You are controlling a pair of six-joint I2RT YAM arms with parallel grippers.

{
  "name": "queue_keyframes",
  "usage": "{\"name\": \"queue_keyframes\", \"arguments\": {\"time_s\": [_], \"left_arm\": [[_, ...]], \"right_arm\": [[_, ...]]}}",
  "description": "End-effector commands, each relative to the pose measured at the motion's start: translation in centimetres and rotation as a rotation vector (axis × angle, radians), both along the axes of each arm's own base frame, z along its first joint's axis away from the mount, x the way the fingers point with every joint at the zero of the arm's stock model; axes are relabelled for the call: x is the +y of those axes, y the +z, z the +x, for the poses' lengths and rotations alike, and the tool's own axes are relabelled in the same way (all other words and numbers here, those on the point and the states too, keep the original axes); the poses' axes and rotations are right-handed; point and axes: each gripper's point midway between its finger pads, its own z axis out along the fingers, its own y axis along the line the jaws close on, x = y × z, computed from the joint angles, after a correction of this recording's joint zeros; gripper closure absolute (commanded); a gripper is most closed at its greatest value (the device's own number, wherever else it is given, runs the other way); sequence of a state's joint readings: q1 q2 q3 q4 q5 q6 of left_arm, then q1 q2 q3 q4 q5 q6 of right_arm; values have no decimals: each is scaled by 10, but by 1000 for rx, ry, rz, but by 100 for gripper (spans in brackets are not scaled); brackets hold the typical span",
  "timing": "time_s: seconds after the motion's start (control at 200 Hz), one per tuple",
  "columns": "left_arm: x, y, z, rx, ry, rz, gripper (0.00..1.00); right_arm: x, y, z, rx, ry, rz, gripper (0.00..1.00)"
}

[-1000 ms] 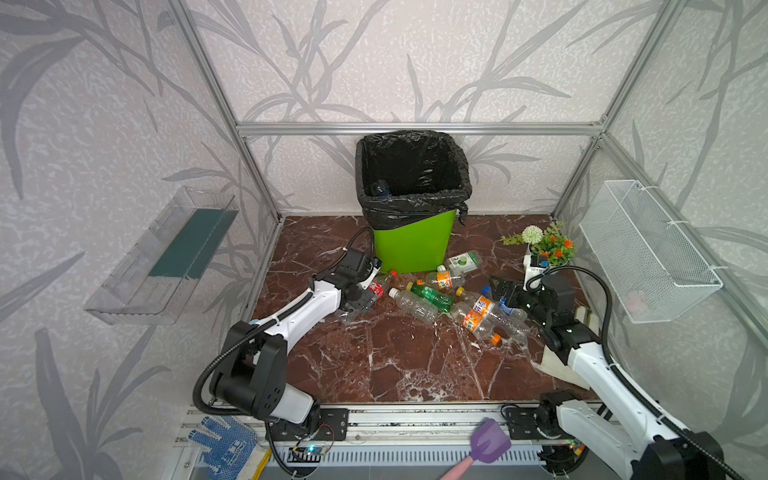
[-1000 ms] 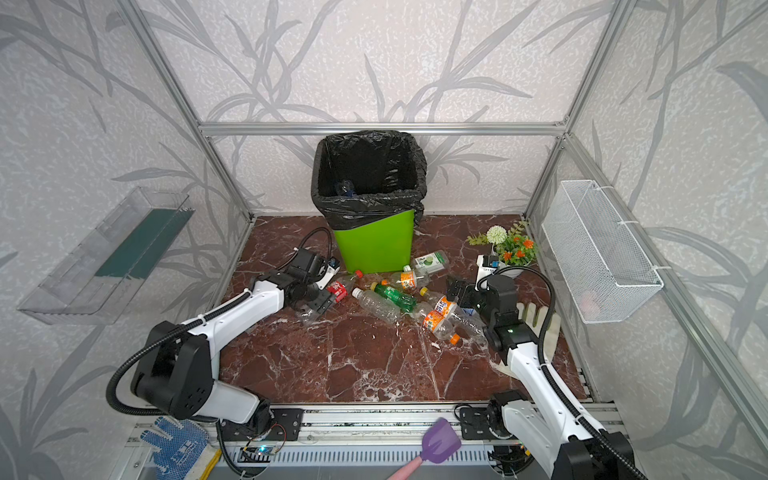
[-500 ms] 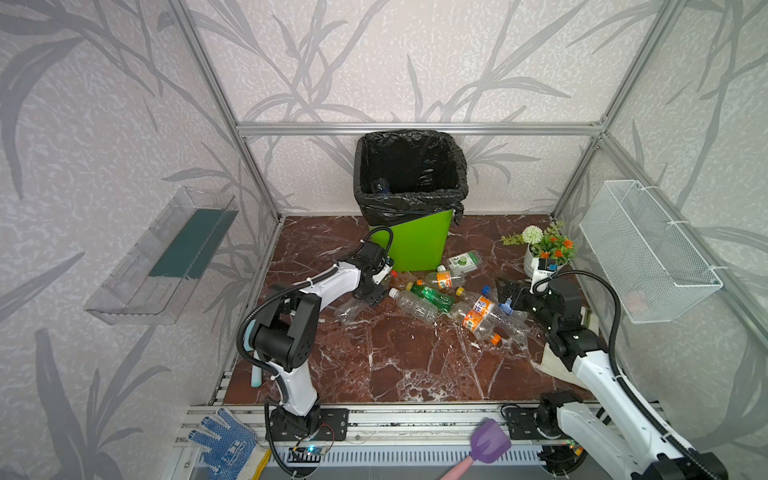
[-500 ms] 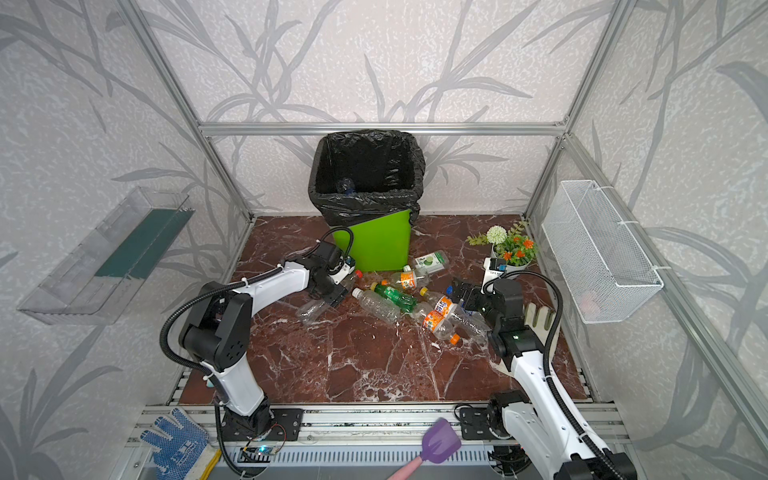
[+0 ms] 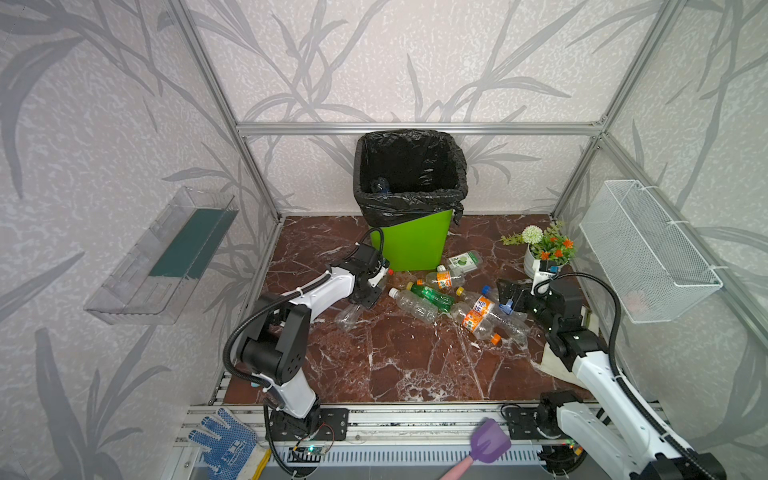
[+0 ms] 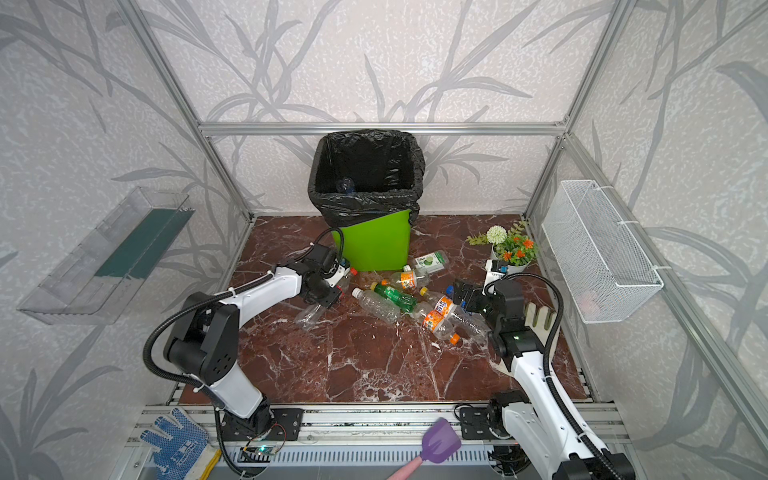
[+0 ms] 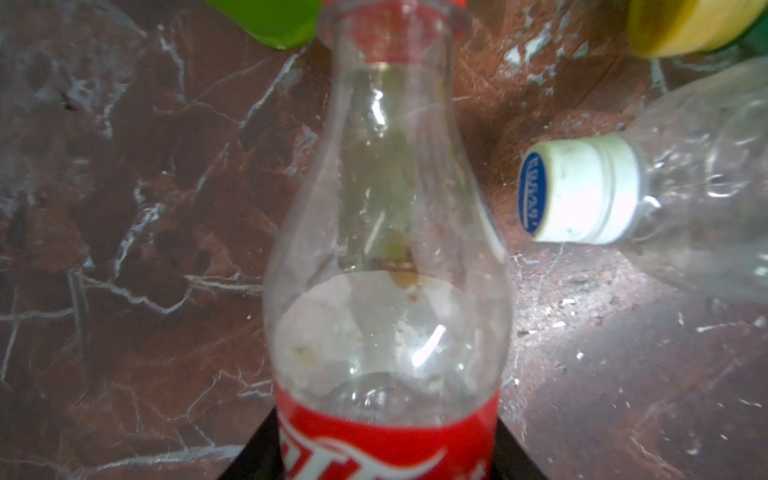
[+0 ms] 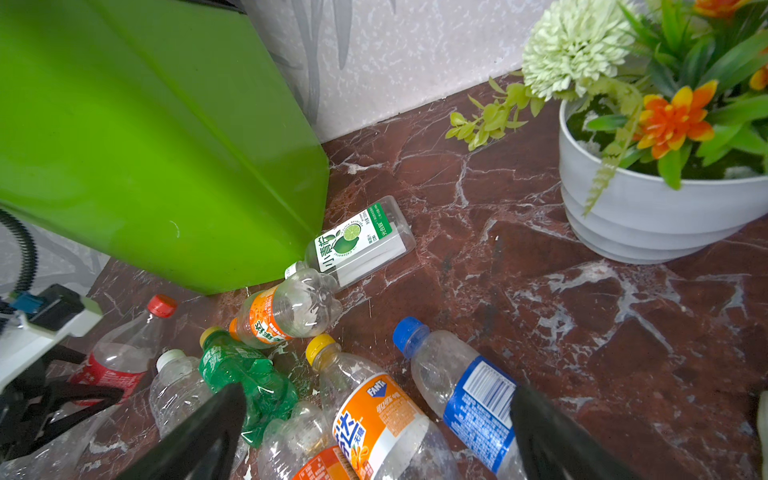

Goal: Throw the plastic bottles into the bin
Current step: 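Close the left gripper on the Coca-Cola bottle and lift it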

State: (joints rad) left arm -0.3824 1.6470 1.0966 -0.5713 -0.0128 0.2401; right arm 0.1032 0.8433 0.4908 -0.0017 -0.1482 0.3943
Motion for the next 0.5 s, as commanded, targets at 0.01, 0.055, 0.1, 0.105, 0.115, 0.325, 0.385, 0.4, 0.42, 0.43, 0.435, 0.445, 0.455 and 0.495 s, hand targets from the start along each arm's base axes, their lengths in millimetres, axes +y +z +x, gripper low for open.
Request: {"name": "queue_keyframes", "arguments": {"time_s": [0.01, 0.055, 0.1, 0.105, 0.115, 0.325, 0.385, 0.4, 0.42, 0.43, 0.435, 0.445, 0.455, 0.495], "left_arm": [[1, 23, -9, -46, 52, -66, 52], [1, 28, -15, -51, 57, -83, 53], [3, 36, -22, -55, 75, -99, 53], [3, 37, -22, -55, 78, -100, 53], [4, 39, -23, -60, 84, -105, 53], [20, 150, -23, -459, 231, -294, 57], [30, 204, -25, -639, 282, -377, 57], [32, 218, -27, -680, 293, -400, 57], [35, 235, -29, -729, 298, -426, 57], [36, 245, -31, -756, 300, -440, 57], [37, 249, -31, -767, 301, -446, 57], [38, 256, -33, -789, 304, -454, 57], [40, 265, -34, -811, 307, -465, 57], [47, 299, -41, -899, 324, -502, 59]], "right_arm": [[1, 3, 0, -12, 4, 18, 1], [1, 4, 1, -16, 3, 16, 1], [1, 6, 1, -19, 5, 14, 1], [1, 6, 1, -19, 4, 13, 1], [0, 7, 2, -21, 3, 14, 1], [-1, 20, 5, -43, 0, 12, 1], [-2, 23, 6, -49, -2, 10, 1], [-2, 24, 6, -50, -2, 10, 1], [-3, 25, 6, -52, -3, 9, 1], [-2, 26, 6, -52, -2, 9, 1], [-3, 26, 7, -53, -3, 9, 1], [-3, 26, 7, -53, -4, 8, 1], [-3, 27, 7, -55, -4, 8, 1], [-4, 29, 7, -58, -6, 7, 1]]}}
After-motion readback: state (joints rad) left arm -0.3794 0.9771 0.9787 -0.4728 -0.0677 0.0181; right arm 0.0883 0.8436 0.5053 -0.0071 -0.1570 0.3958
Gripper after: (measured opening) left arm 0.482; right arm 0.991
